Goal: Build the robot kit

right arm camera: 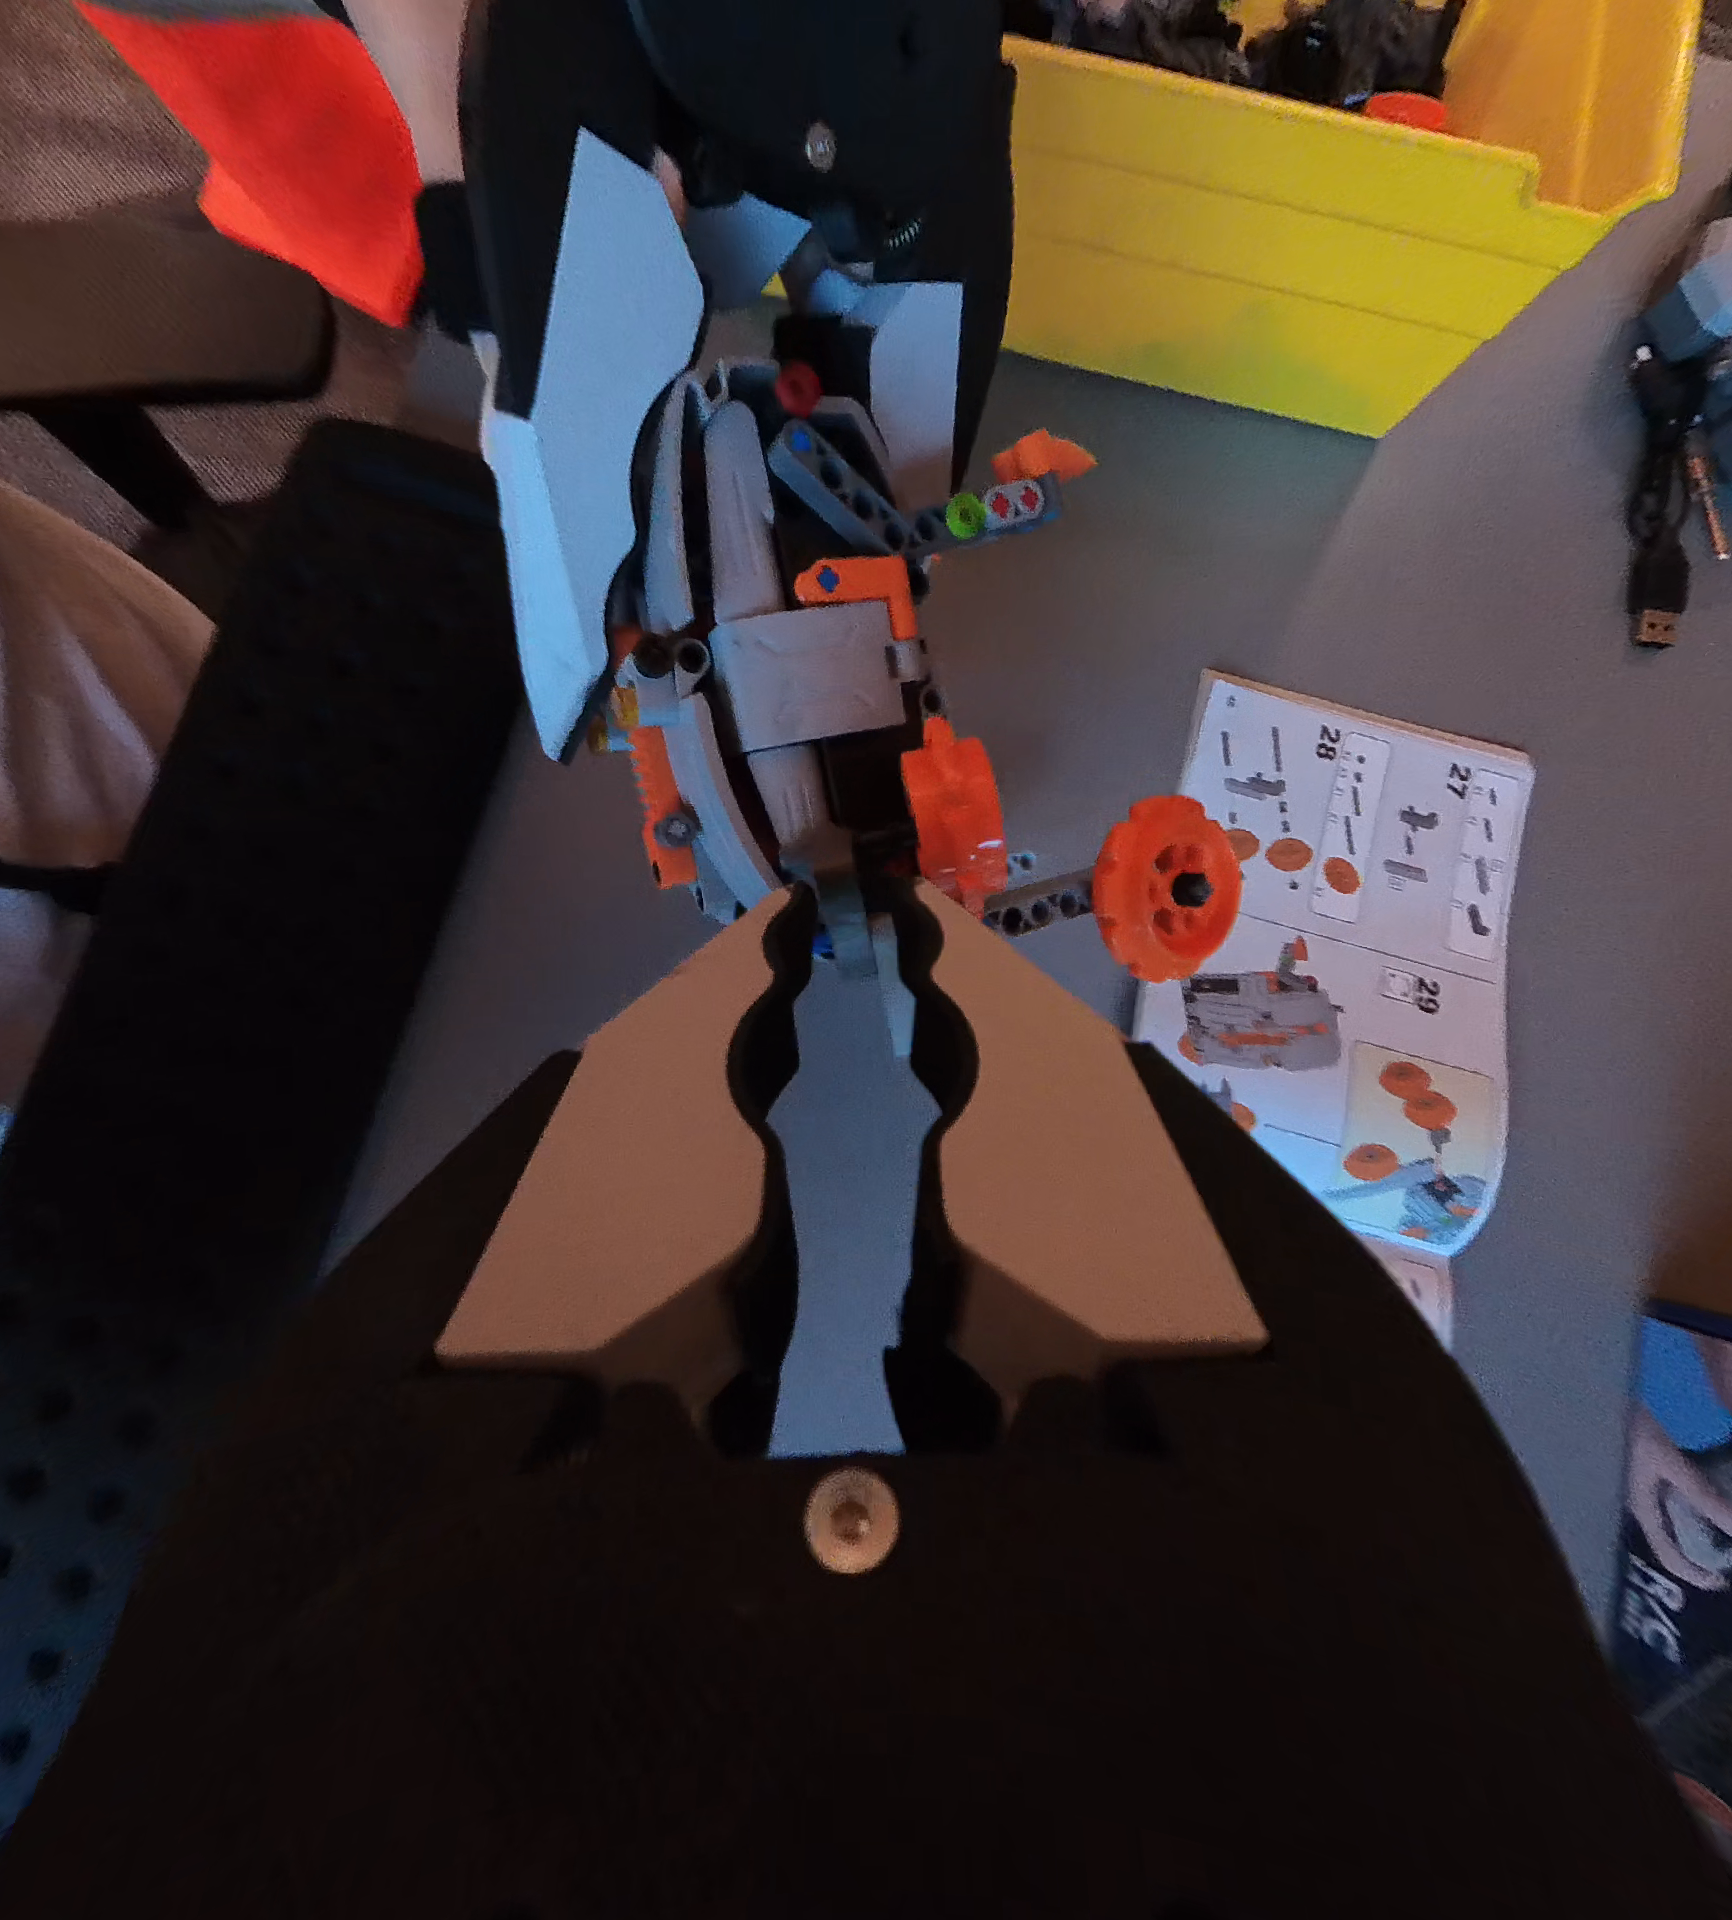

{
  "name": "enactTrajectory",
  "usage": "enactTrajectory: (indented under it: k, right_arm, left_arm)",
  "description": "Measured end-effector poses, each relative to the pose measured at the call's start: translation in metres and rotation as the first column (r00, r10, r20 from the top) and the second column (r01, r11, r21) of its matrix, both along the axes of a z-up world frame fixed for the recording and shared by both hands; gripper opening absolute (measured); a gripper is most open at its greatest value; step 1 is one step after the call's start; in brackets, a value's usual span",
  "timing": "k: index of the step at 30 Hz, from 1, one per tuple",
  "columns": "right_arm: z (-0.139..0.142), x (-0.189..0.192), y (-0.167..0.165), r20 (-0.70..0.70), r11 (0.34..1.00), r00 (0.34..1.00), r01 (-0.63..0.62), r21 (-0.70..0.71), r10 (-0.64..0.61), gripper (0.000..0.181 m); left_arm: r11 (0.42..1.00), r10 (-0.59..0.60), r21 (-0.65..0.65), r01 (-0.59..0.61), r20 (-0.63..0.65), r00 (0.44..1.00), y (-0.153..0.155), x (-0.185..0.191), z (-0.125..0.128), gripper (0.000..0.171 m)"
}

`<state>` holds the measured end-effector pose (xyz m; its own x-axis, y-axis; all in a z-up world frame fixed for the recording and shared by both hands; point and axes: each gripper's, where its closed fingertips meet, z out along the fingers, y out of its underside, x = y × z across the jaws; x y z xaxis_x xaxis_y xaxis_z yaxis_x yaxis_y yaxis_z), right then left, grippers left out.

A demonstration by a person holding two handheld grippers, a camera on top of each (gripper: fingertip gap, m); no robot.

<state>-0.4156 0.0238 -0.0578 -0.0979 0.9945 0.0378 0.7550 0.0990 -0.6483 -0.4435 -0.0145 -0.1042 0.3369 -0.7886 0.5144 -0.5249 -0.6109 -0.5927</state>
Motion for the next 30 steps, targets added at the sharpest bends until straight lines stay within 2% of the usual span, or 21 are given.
enactTrajectory:
  k: [4, 6, 12, 14, 17, 20, 22, 26, 30]
  right_arm:
    - [-0.007, 0.0, -0.002, 0.047, 0.999, 0.999, -0.015, 0.041, 0.013, 0.017]
    - [-0.006, -0.003, -0.004, 0.013, 0.997, 0.999, -0.032, 0.075, 0.032, 0.008]
    - [-0.005, -0.001, -0.006, -0.028, 0.999, 1.0, -0.012, 0.041, 0.013, 0.008]
    - [-0.001, 0.0, 0.0, -0.049, 0.994, 0.999, 0.017, 0.11, -0.012, 0.007]
    - [0.011, -0.001, 0.006, -0.137, 0.954, 0.988, 0.102, 0.283, -0.065, 0.007]
    - [0.013, 0.0, 0.011, -0.22, 0.879, 0.966, 0.219, 0.423, -0.135, 0.007]
    - [0.012, -0.006, 0.007, -0.321, 0.866, 0.931, 0.299, 0.4, -0.173, 0.007]
    - [0.013, 0.004, 0.017, -0.448, 0.767, 0.862, 0.449, 0.459, -0.236, 0.007]
    - [0.006, 0.006, 0.011, -0.561, 0.772, 0.78, 0.528, 0.354, -0.276, 0.006]
  left_arm:
    - [1.0, 0.0, 0.0, 0.0, 0.002, 1.0, 0.0, 0.001, 0.0, 0.077]
    - [1.0, -0.003, 0.003, 0.003, 0.0, 1.0, 0.0, 0.001, 0.0, 0.078]
    - [1.0, -0.01, 0.012, 0.01, -0.011, 1.0, -0.002, 0.002, -0.001, 0.078]
    - [1.0, -0.007, 0.016, 0.007, -0.014, 1.0, -0.001, 0.003, -0.001, 0.077]
    - [1.0, 0.008, 0.004, -0.008, -0.007, 1.0, -0.001, 0.003, 0.0, 0.078]
    - [0.999, 0.036, -0.005, -0.036, -0.005, 0.999, 0.0, 0.004, 0.0, 0.078]
    - [0.998, 0.063, -0.01, -0.064, -0.012, 0.998, 0.0, 0.006, 0.001, 0.077]
    - [0.994, 0.111, 0.015, -0.11, -0.048, 0.993, 0.0, 0.008, 0.0, 0.077]
    - [0.986, 0.155, 0.069, -0.15, -0.074, 0.985, -0.003, 0.01, -0.004, 0.077]
